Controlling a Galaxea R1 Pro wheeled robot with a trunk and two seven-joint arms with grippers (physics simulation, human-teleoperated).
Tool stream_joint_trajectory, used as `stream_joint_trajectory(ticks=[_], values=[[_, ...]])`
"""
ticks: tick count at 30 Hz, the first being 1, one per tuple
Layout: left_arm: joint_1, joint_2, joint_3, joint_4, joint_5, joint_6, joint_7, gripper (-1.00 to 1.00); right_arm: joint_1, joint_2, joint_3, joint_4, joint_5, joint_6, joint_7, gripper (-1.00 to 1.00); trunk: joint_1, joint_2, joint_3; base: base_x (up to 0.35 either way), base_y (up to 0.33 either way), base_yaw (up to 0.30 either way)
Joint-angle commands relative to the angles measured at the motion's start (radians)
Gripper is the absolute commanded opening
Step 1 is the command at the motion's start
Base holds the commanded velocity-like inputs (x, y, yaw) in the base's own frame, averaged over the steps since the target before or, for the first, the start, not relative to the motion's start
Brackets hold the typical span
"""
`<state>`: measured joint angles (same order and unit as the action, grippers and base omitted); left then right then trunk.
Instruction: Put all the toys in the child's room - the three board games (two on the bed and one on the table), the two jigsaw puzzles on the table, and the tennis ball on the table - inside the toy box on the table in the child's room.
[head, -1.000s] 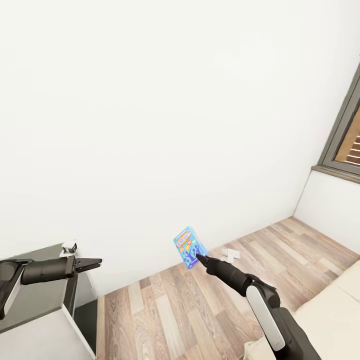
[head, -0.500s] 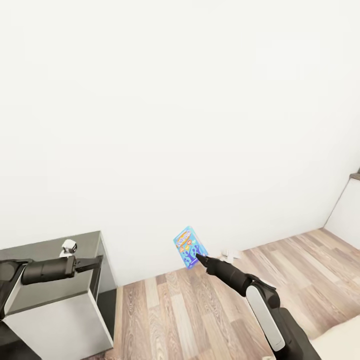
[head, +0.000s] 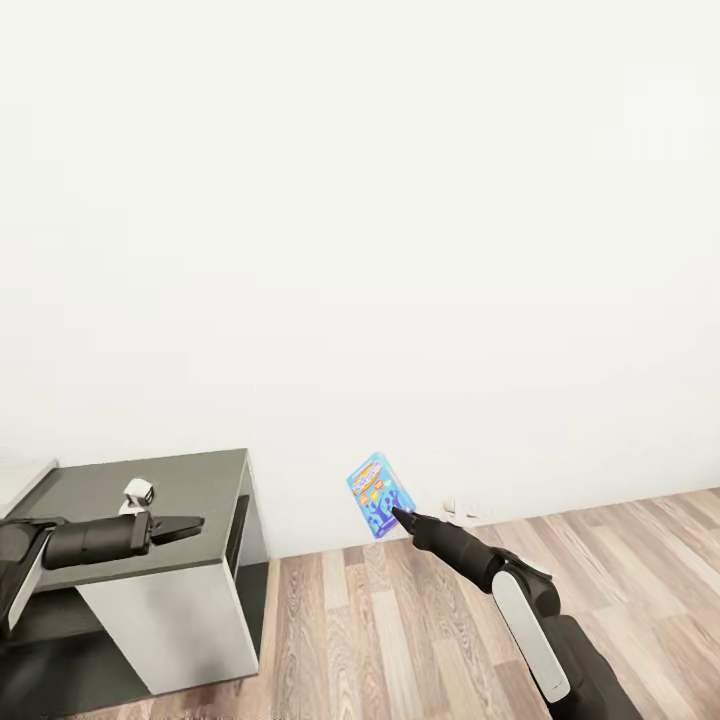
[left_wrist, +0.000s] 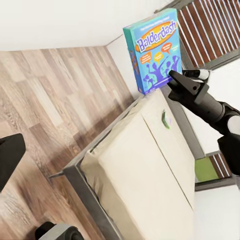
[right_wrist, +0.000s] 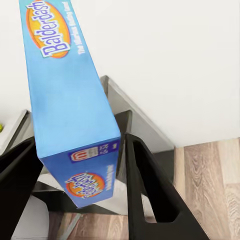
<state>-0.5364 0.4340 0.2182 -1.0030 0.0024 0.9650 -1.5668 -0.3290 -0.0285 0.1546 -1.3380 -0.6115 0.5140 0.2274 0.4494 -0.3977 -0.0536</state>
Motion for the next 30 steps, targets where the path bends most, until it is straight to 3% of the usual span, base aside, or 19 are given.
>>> stream_joint_trajectory(ticks=[1,30], values=[[-0.001,0.000,0.000,0.000,-0.001,0.011,-0.004,1.00,-0.001,-0.001,0.000,-0.001,-0.007,0.005,0.000,-1.00,0.001,-0.002,-0.002,0.000,0.000,0.292],[-0.001,0.000,0.000,0.000,-0.001,0.011,-0.004,1.00,-0.001,-0.001,0.000,-0.001,-0.006,0.004,0.001,-1.00,0.001,-0.002,-0.004,0.000,0.000,0.292]])
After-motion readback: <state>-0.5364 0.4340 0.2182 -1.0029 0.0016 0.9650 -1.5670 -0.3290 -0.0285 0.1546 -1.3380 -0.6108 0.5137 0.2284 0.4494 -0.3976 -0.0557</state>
